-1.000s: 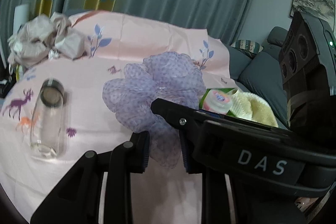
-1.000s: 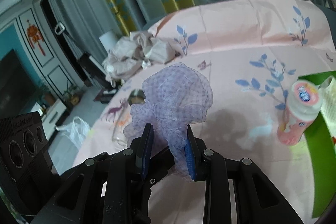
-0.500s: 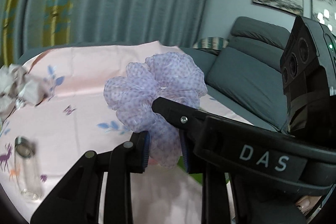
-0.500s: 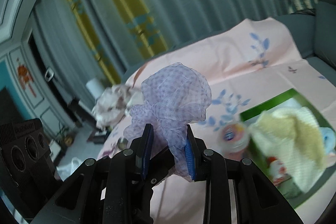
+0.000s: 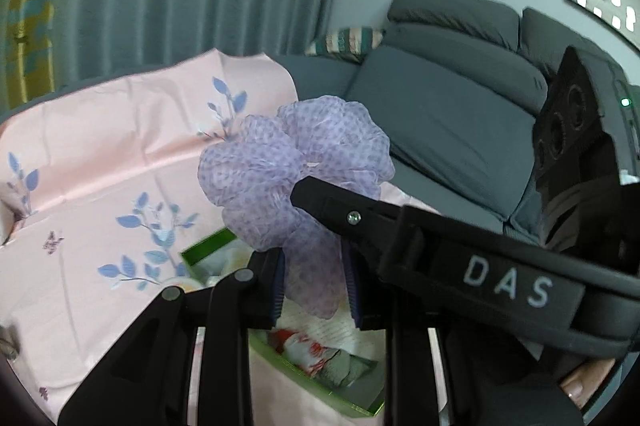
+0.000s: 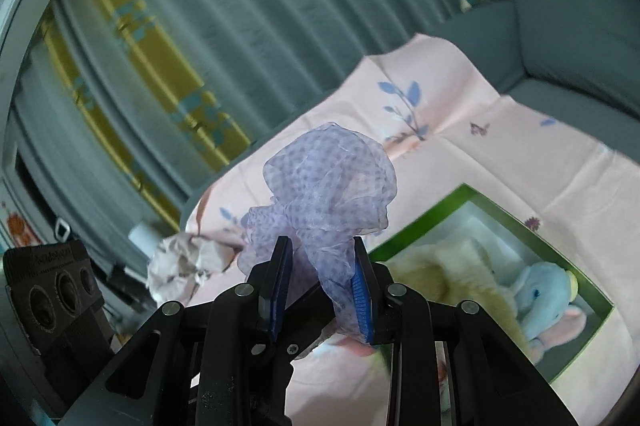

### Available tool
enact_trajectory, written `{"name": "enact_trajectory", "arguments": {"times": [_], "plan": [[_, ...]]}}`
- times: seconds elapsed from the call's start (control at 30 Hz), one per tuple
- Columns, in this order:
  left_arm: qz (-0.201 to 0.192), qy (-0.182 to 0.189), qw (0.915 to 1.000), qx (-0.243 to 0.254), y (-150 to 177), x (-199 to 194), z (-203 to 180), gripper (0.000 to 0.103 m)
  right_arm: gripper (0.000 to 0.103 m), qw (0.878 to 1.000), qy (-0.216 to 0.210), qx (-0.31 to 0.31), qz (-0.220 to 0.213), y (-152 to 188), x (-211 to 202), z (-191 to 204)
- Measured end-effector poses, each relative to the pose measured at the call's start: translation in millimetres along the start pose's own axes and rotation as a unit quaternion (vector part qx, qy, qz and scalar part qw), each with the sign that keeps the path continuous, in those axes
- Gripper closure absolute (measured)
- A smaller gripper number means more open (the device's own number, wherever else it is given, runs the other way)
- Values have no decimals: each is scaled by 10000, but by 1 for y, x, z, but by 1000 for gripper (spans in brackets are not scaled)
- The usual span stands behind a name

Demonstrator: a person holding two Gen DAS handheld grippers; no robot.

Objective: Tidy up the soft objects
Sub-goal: 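Lower the bath puff onto the knit cloth in the box and open the right gripper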

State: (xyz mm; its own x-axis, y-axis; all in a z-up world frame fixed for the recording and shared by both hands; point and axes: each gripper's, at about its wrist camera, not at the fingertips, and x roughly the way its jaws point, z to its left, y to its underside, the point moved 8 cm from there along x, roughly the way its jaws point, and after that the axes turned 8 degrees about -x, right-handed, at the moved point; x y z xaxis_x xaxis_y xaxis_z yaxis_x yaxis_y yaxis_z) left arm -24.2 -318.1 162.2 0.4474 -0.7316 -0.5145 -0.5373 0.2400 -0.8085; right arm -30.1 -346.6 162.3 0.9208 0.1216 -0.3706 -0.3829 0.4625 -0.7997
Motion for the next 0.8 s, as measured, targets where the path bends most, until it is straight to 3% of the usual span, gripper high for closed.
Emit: {"name": "enact_trajectory", "arguments": {"times": [0.37,0.47,0.6,0.8], "plan": [[1072,-114,9939,-242,32,85,3,80,71,9906,254,1239,515,23,38,-98],[1374,-372,9894,-301,43,101,7,78,71,9851,336,1524,720,33,46,-117],[1484,-450,9876,-226,51,110,4,76,71,9793,537,1748,872,43,48,-135],[1779,-497,9814,-529,58,125,13,75,71,9769,692,1788,942,47,47,-144]]}}
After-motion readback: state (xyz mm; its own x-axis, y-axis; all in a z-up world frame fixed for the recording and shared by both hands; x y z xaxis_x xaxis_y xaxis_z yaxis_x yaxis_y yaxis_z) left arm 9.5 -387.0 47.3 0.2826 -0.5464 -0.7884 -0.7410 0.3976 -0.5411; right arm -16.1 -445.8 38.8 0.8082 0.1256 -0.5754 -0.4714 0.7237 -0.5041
